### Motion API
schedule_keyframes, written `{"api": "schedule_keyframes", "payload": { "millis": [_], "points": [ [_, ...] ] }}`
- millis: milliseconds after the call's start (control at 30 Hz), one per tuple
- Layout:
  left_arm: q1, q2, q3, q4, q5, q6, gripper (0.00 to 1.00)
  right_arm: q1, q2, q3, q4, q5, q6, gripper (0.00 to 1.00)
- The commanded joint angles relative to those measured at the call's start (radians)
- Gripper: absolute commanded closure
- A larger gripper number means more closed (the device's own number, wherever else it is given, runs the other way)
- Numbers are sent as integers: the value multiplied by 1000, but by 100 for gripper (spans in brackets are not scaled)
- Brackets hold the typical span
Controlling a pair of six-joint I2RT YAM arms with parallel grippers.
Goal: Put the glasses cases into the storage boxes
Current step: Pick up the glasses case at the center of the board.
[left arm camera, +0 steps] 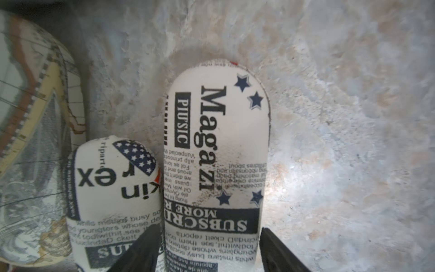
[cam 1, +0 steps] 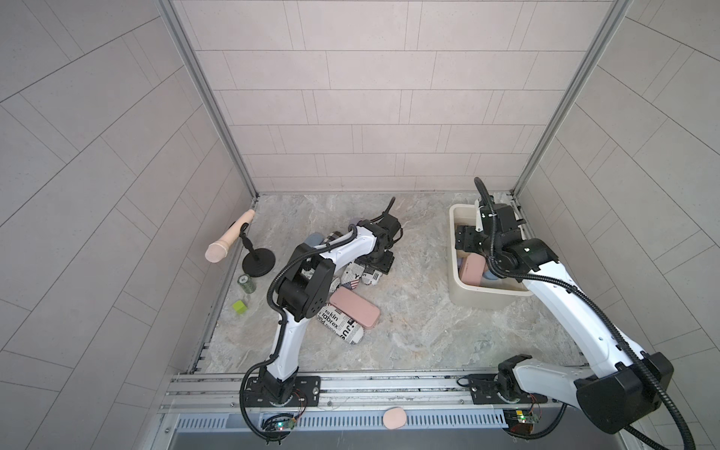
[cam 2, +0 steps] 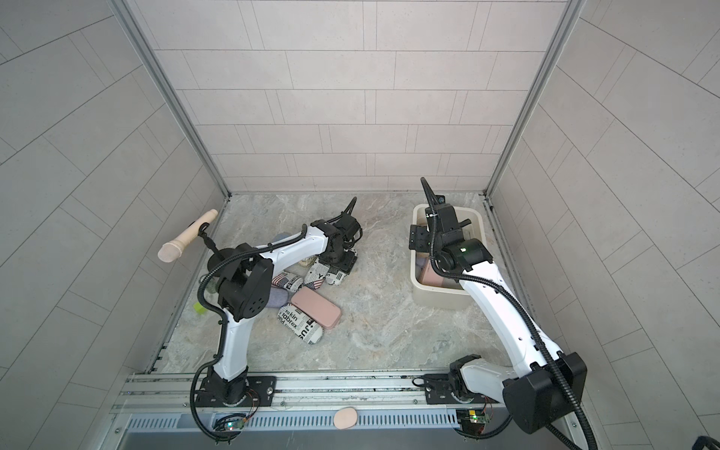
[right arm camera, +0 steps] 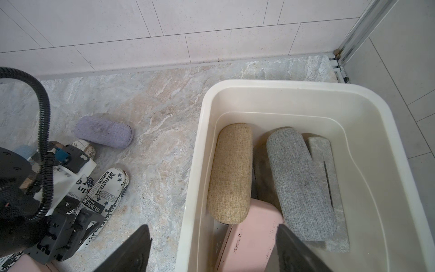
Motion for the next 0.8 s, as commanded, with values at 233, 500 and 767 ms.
{"api": "schedule_keyframes", "payload": {
  "millis": [233, 500, 767],
  "points": [
    [-42, 41, 36, -39, -11, 21, 29, -4, -10, -11, -1, 2, -13, 15],
    [-67, 52, 41, -37, 12, 32, 30, -5, -6, -12, -1, 4, -7, 15],
    [-77, 64, 40, -41, 12, 25, 23, -5, -16, -11, -7, 7, -7, 15]
  ]
}}
